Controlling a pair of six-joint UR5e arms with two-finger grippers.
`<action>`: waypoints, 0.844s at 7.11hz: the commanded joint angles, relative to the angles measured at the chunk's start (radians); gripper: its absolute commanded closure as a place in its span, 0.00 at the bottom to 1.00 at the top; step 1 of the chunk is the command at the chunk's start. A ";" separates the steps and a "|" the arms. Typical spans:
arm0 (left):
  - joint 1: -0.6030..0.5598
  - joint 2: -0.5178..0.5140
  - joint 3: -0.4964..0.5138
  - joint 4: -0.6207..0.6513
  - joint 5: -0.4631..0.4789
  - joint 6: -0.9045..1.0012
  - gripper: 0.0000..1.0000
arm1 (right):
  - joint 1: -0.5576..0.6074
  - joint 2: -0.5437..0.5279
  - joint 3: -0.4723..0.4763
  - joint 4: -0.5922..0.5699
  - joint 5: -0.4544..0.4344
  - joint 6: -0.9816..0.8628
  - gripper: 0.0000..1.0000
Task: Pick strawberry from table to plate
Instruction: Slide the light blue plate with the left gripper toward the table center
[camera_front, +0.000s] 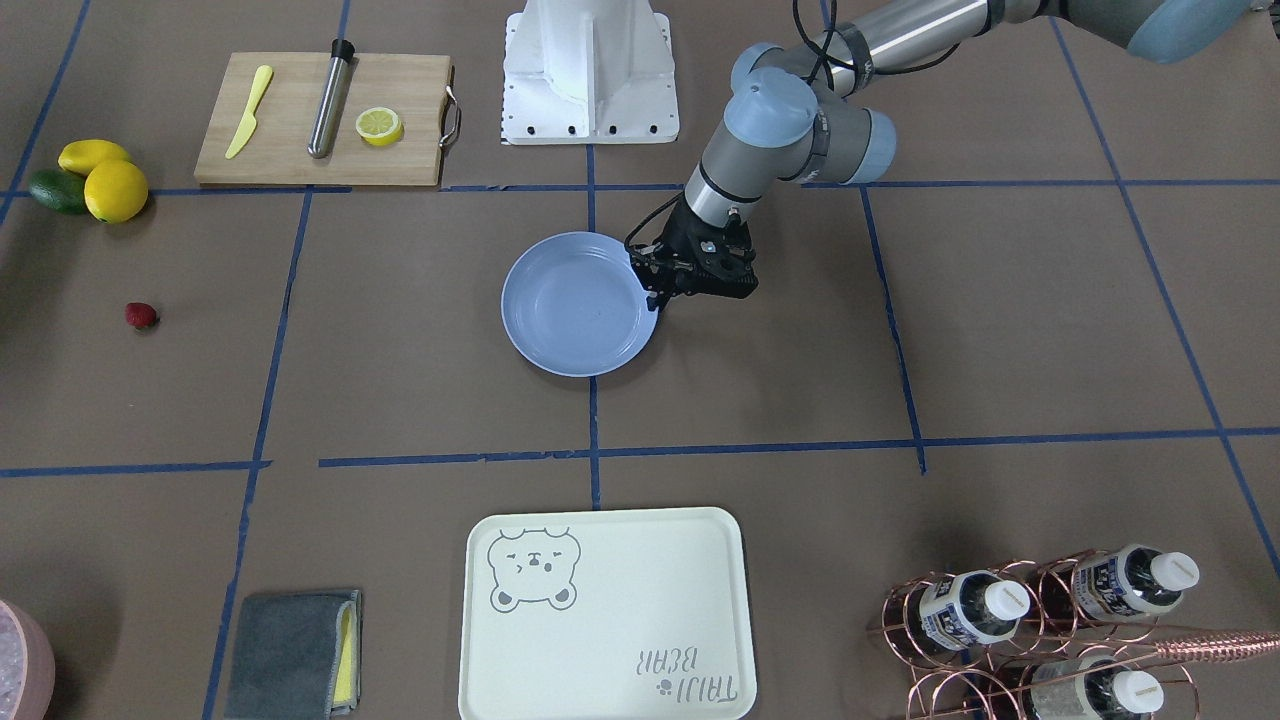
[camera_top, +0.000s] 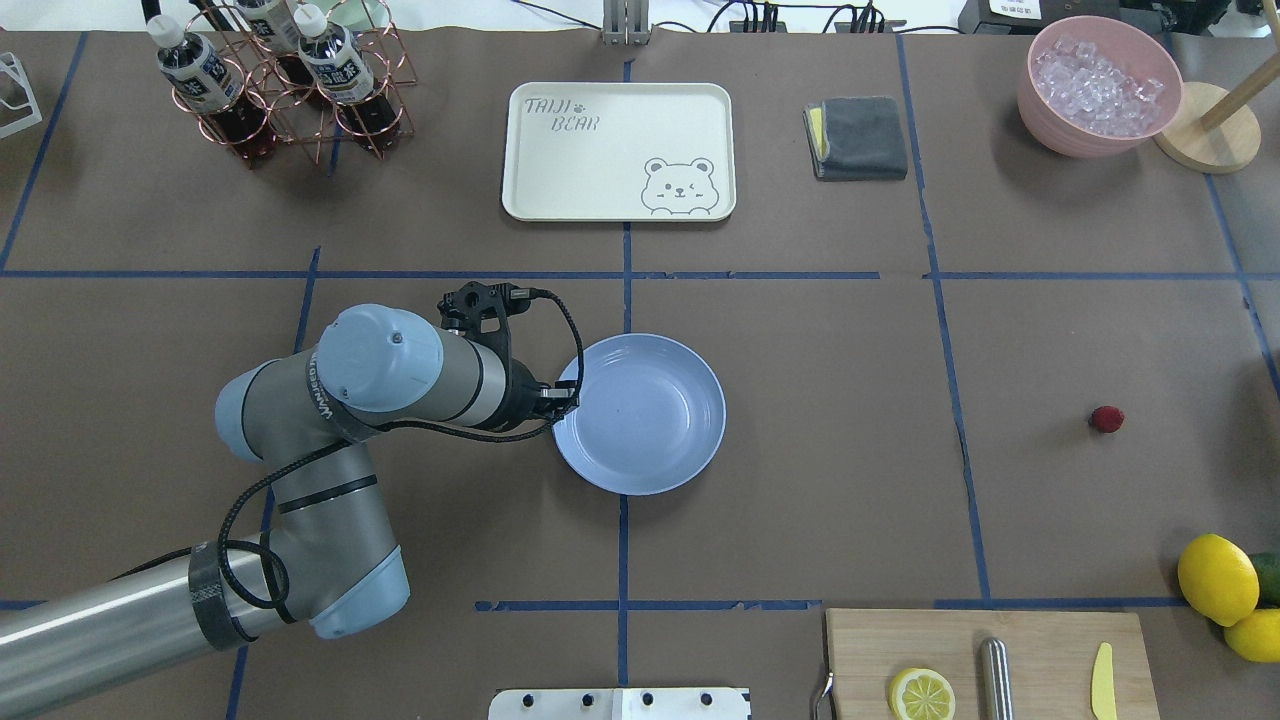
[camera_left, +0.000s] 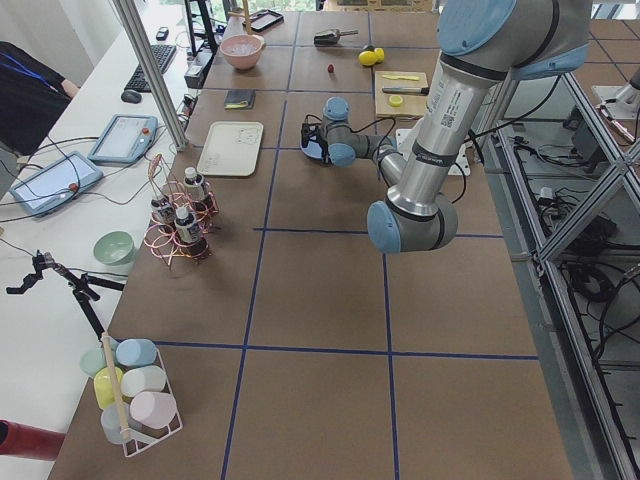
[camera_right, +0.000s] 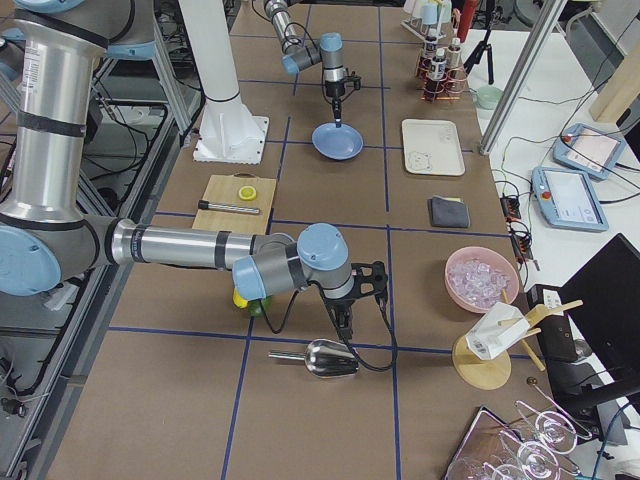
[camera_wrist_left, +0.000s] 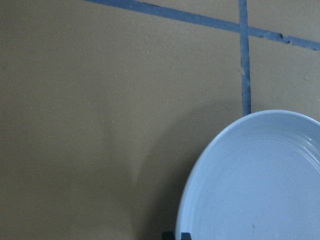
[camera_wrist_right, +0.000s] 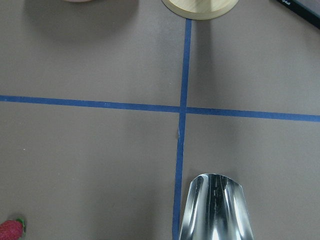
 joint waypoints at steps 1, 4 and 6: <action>0.000 0.004 0.002 0.001 0.002 0.000 1.00 | 0.000 0.000 -0.004 0.000 0.002 0.000 0.00; -0.003 0.009 0.000 0.001 0.003 0.004 0.74 | 0.000 0.000 -0.004 0.000 0.002 -0.002 0.00; -0.014 0.009 -0.012 0.004 0.002 0.059 0.00 | 0.000 0.006 0.002 0.000 0.000 0.000 0.00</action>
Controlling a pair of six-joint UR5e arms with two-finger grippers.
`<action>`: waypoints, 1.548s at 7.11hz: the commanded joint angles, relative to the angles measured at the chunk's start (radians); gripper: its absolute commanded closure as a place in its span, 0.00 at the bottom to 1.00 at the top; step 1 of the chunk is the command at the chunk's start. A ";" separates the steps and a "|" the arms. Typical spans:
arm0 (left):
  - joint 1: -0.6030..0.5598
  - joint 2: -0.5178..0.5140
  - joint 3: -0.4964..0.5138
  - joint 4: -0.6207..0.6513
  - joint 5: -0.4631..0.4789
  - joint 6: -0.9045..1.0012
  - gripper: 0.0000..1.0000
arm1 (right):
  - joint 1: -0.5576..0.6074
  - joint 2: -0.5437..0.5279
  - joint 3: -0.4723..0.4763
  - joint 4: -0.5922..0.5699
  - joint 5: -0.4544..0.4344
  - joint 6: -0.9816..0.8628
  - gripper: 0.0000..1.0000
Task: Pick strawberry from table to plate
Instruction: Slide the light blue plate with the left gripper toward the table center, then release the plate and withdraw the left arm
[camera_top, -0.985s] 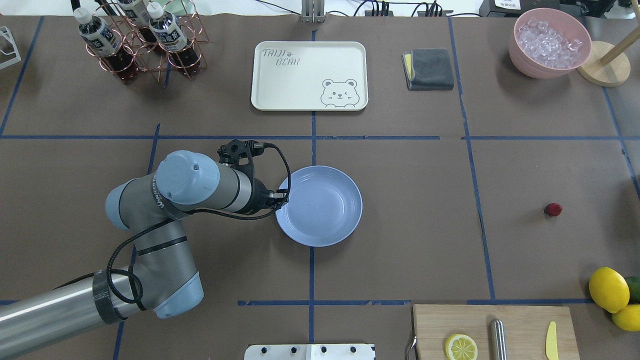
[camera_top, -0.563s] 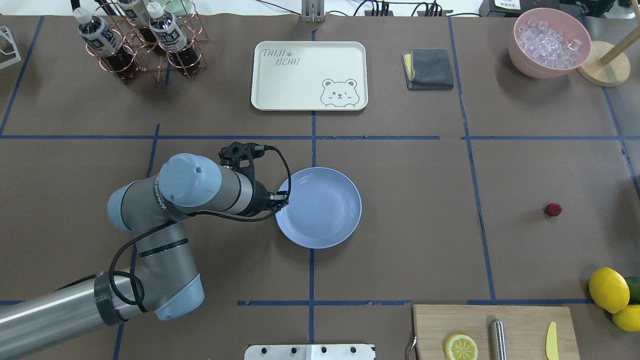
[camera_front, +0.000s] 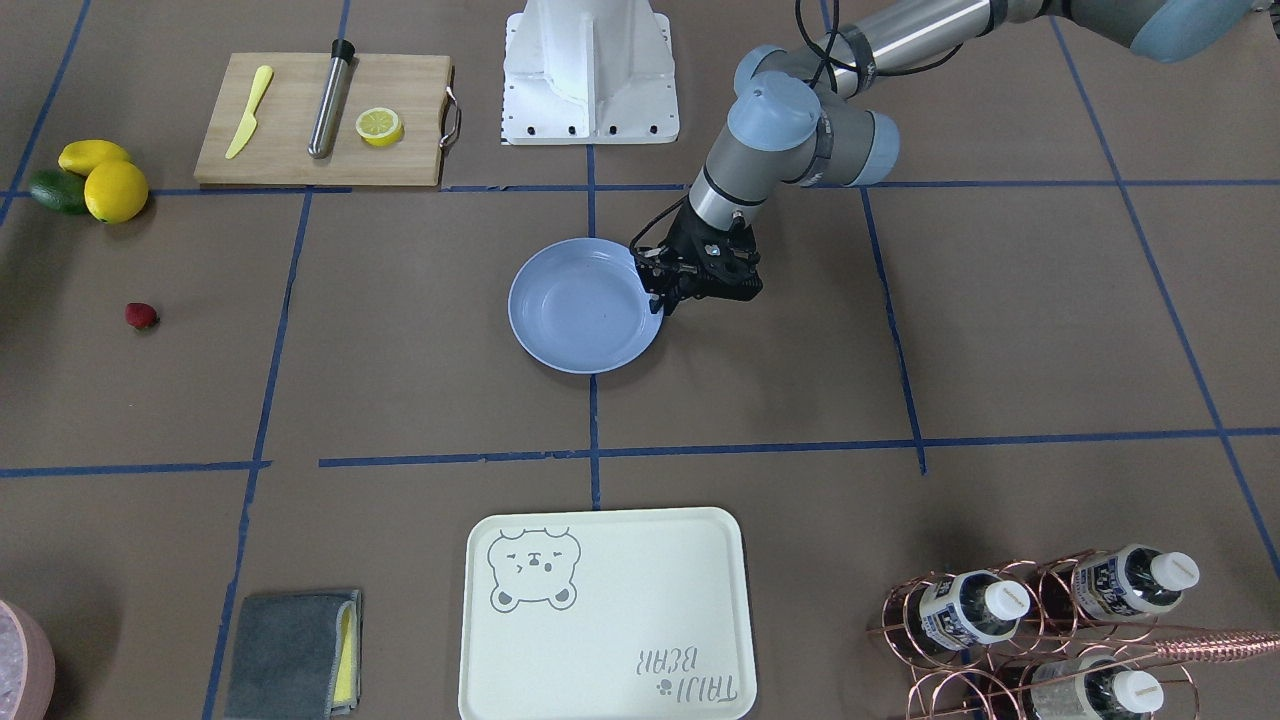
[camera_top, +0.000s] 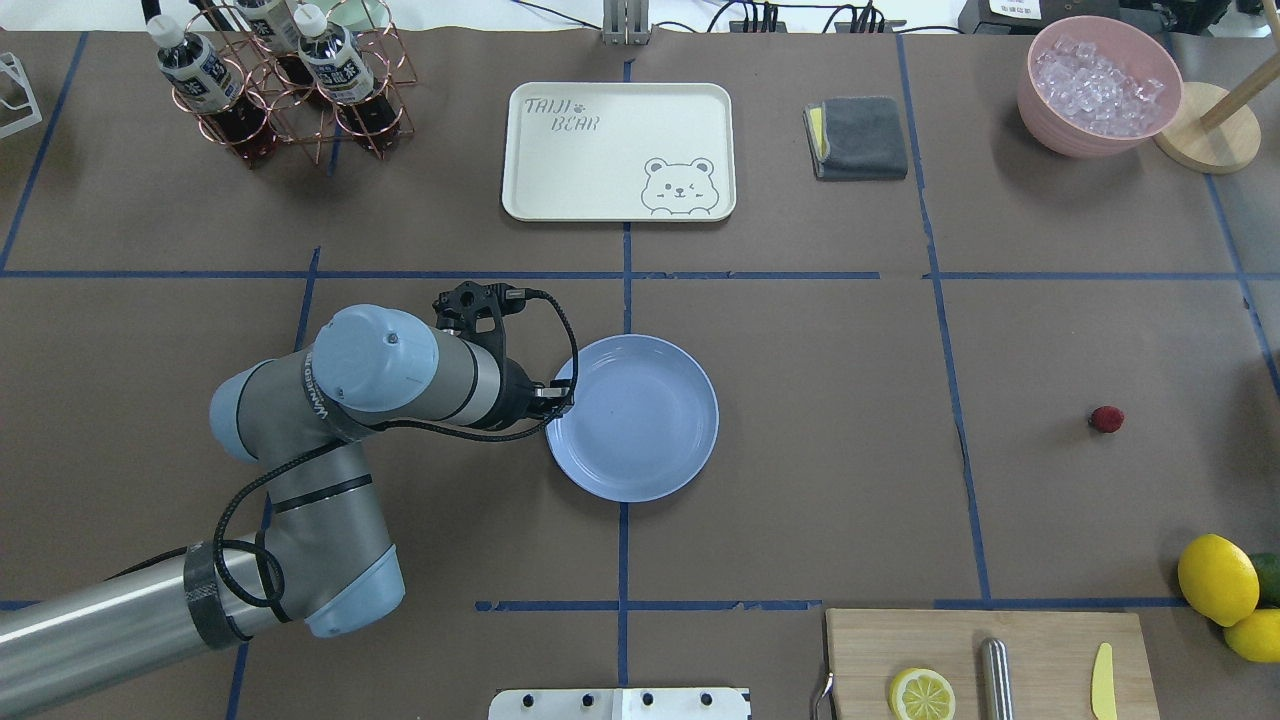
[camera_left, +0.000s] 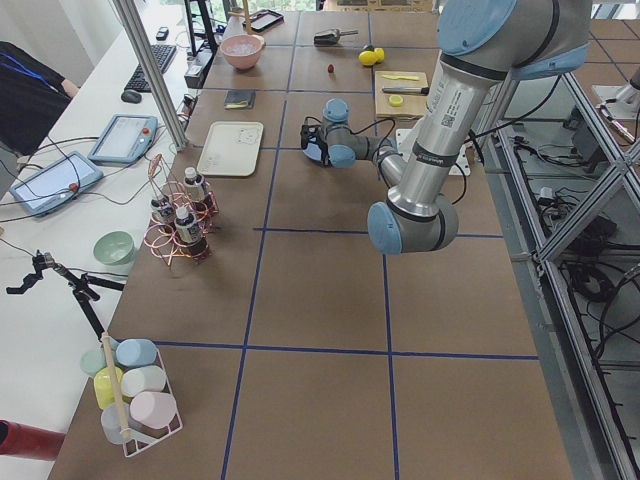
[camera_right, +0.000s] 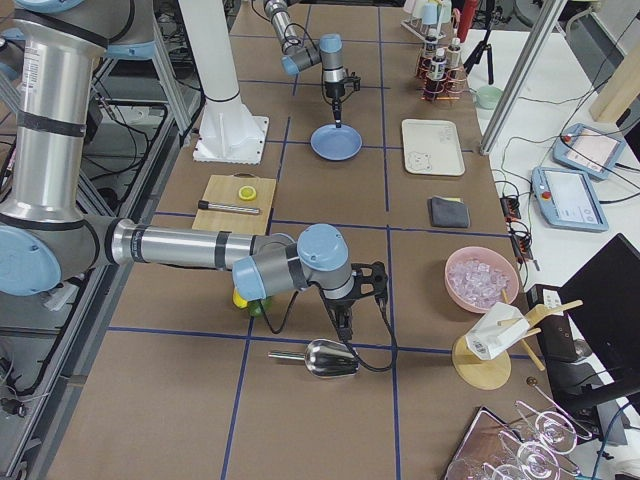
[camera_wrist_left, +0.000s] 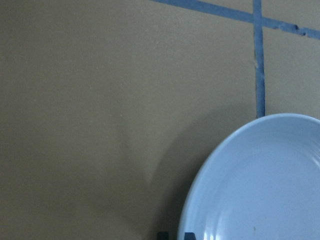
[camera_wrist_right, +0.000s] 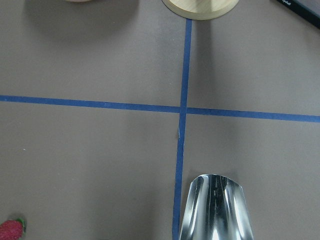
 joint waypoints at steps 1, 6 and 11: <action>-0.035 0.026 -0.047 0.009 -0.009 0.094 0.00 | 0.000 0.009 0.008 -0.001 0.001 0.011 0.00; -0.557 0.250 -0.295 0.460 -0.220 1.068 0.00 | -0.055 0.017 0.030 0.168 0.028 0.049 0.00; -1.122 0.491 0.003 0.471 -0.502 1.641 0.00 | -0.139 0.017 0.082 0.243 0.056 0.207 0.00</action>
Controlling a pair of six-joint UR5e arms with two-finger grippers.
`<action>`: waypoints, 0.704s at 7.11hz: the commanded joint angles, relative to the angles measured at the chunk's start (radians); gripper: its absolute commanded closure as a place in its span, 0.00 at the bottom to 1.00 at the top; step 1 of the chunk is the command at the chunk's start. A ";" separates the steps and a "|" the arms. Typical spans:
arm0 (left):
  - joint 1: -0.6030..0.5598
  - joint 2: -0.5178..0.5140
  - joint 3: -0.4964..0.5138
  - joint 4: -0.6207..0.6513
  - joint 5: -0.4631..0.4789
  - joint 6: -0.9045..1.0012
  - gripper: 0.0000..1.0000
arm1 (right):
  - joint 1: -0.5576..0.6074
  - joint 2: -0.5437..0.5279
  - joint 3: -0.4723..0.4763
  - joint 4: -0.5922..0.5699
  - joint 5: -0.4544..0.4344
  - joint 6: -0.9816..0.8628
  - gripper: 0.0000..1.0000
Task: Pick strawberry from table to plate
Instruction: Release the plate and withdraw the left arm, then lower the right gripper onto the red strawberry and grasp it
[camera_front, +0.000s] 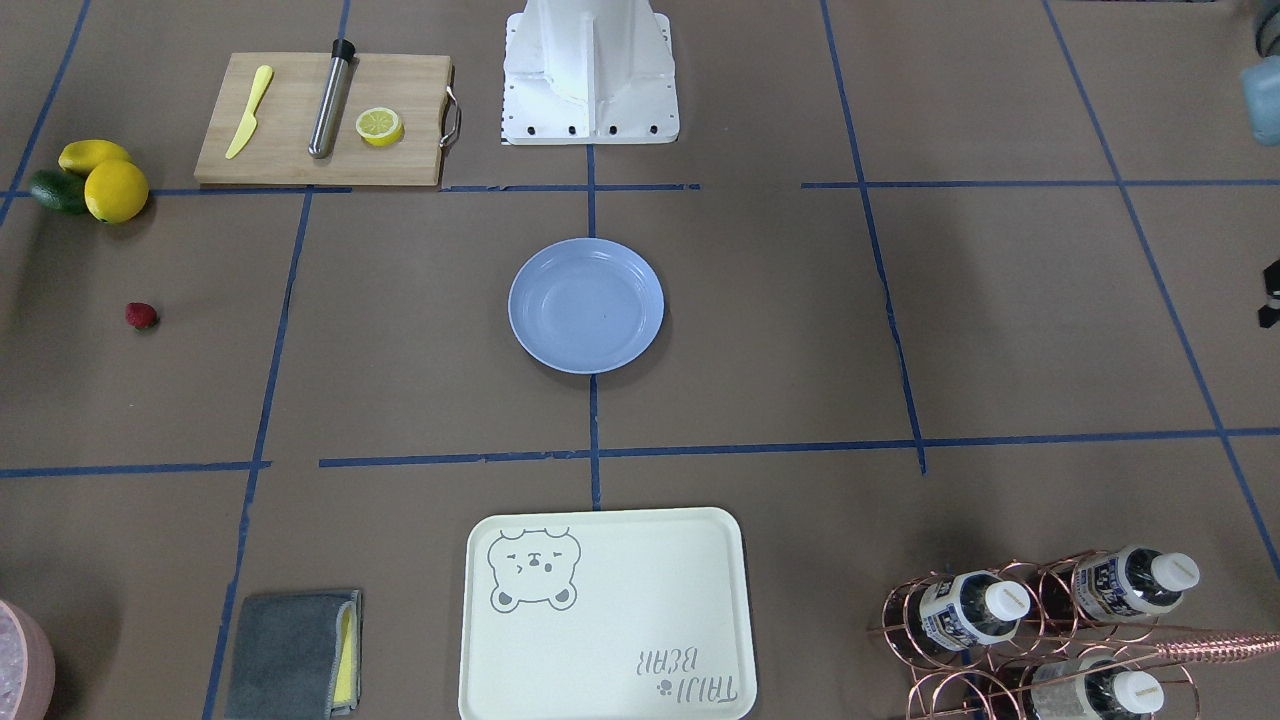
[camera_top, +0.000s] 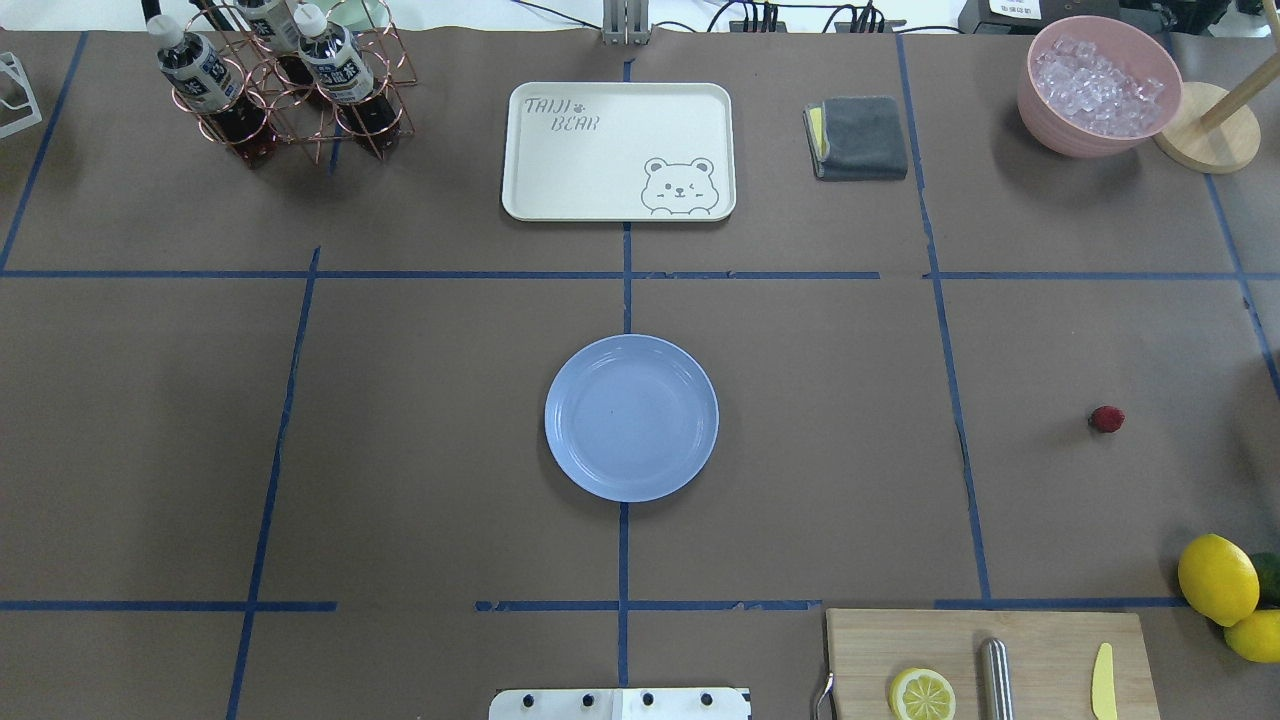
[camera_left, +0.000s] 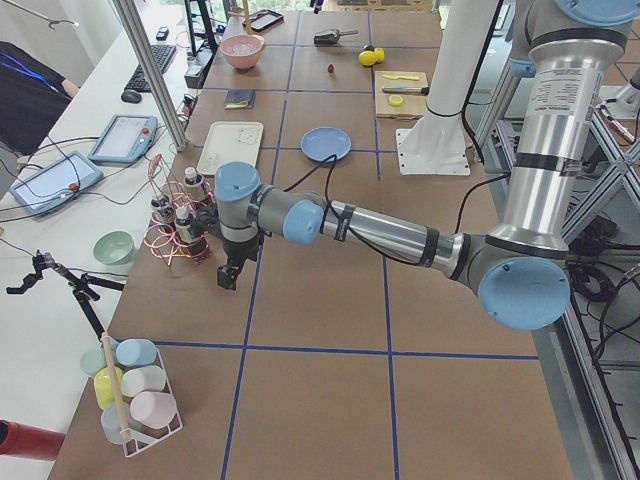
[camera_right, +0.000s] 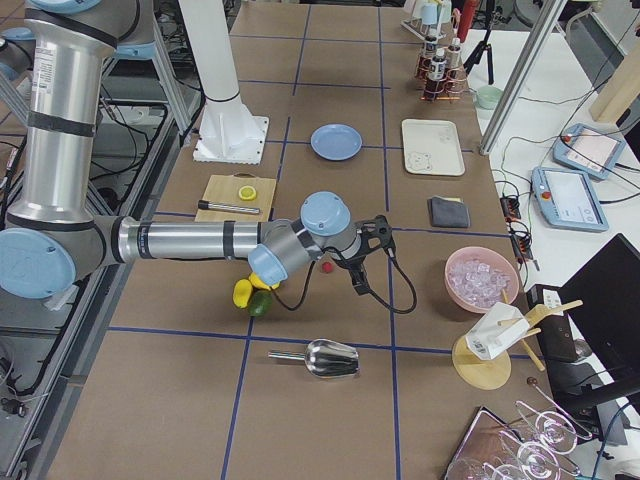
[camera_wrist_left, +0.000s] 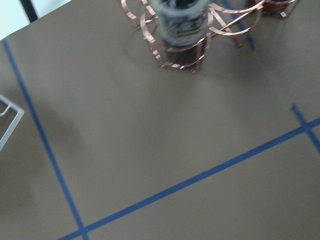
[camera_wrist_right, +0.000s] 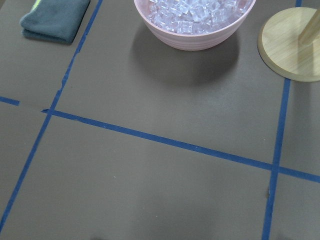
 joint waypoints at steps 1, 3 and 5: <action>-0.113 0.135 0.016 0.008 -0.031 0.144 0.00 | -0.086 0.002 0.032 -0.001 -0.009 0.120 0.00; -0.110 0.154 0.002 0.008 -0.029 0.142 0.00 | -0.270 0.006 0.072 0.007 -0.149 0.308 0.00; -0.110 0.151 -0.003 0.007 -0.031 0.142 0.00 | -0.453 -0.011 0.062 0.011 -0.313 0.362 0.00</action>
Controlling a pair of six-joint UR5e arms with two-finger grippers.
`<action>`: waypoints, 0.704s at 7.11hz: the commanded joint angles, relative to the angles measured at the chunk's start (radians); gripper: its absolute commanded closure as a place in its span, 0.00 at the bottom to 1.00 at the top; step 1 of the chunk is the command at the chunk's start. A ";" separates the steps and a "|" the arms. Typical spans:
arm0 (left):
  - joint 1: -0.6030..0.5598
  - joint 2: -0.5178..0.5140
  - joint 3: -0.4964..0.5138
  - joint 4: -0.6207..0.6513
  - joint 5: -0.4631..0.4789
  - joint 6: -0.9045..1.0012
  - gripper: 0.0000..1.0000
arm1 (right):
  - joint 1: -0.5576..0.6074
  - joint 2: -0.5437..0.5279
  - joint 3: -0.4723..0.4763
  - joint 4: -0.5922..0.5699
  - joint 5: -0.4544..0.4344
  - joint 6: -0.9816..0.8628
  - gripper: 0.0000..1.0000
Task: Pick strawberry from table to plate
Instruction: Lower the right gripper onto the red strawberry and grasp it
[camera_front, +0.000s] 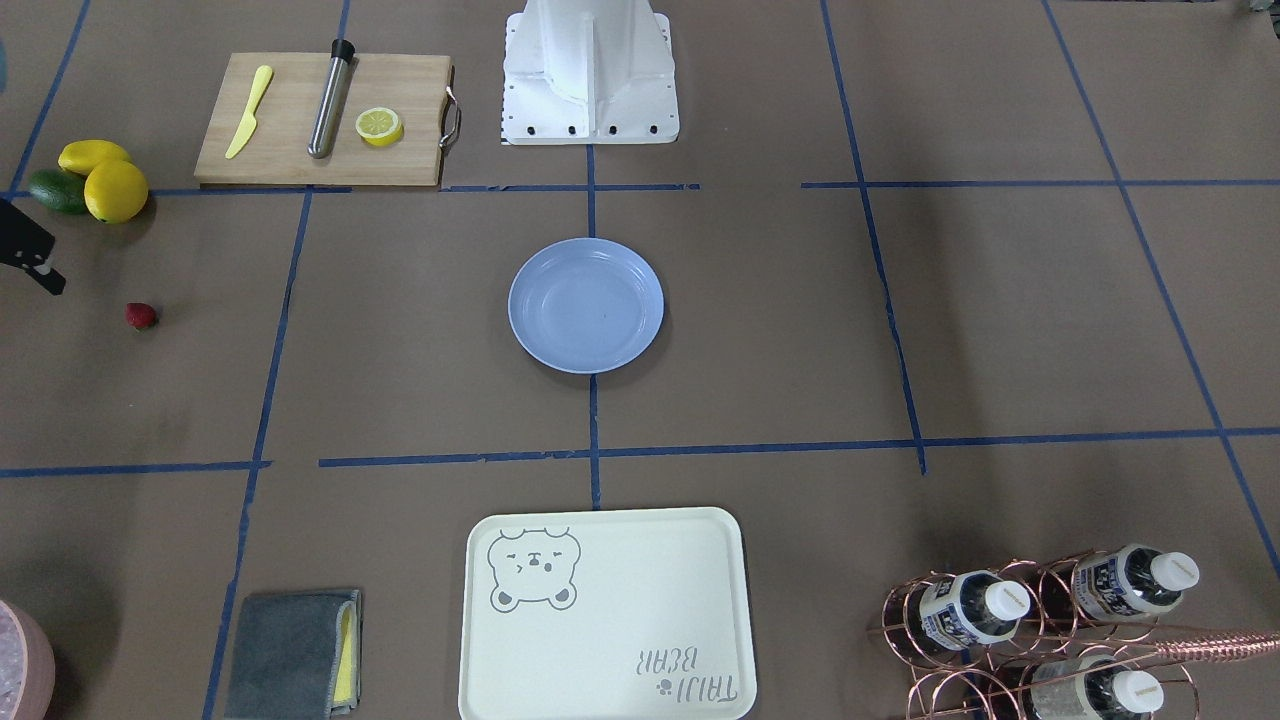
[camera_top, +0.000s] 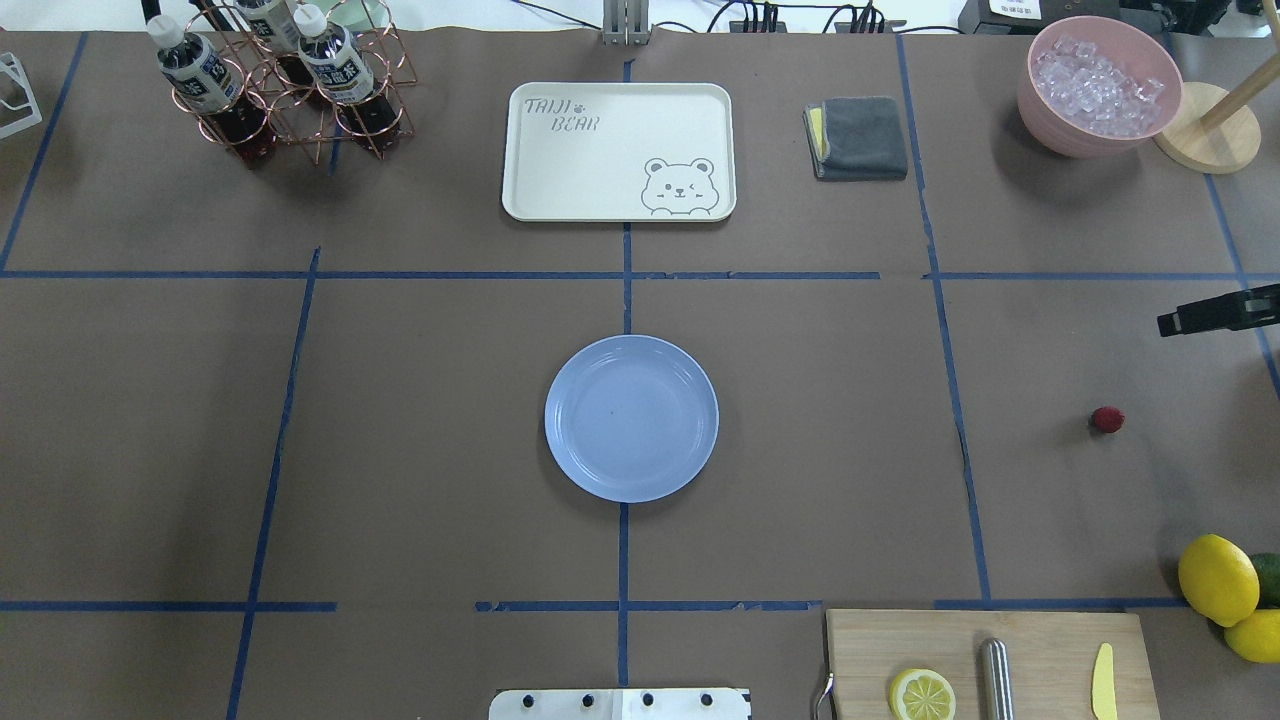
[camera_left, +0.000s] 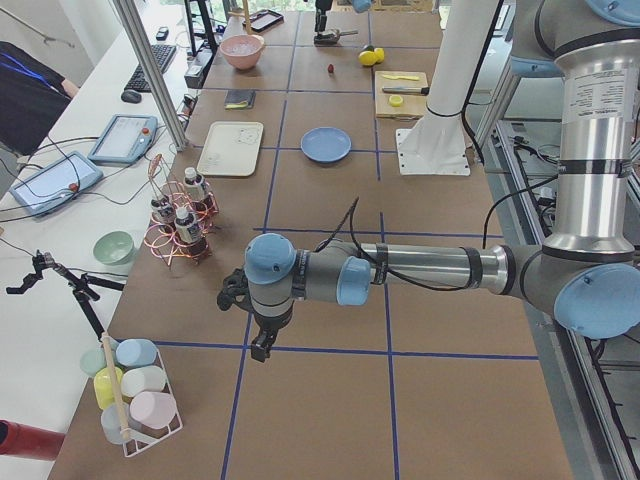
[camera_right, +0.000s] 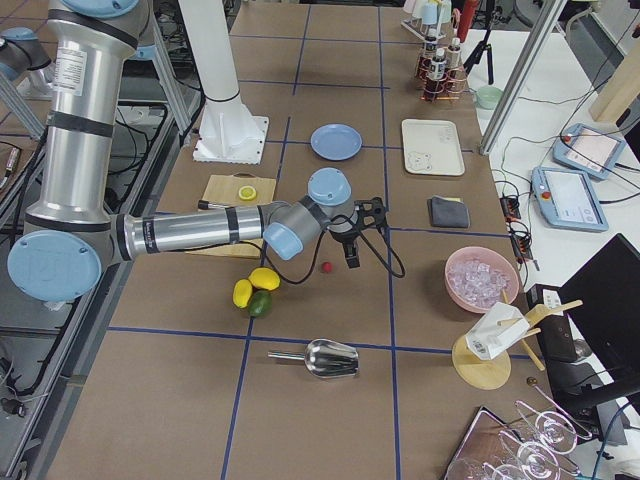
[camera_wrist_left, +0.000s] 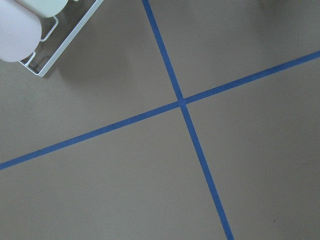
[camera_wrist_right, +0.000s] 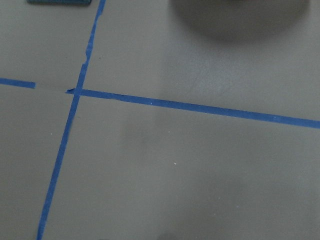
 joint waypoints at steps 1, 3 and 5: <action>0.000 -0.002 -0.015 -0.001 -0.001 0.000 0.00 | -0.152 -0.029 -0.007 0.004 -0.130 0.032 0.00; 0.000 -0.002 -0.017 -0.001 -0.001 0.000 0.00 | -0.220 -0.030 -0.090 0.099 -0.176 0.046 0.00; 0.000 -0.002 -0.017 -0.003 -0.003 0.000 0.00 | -0.240 -0.028 -0.122 0.184 -0.178 0.051 0.00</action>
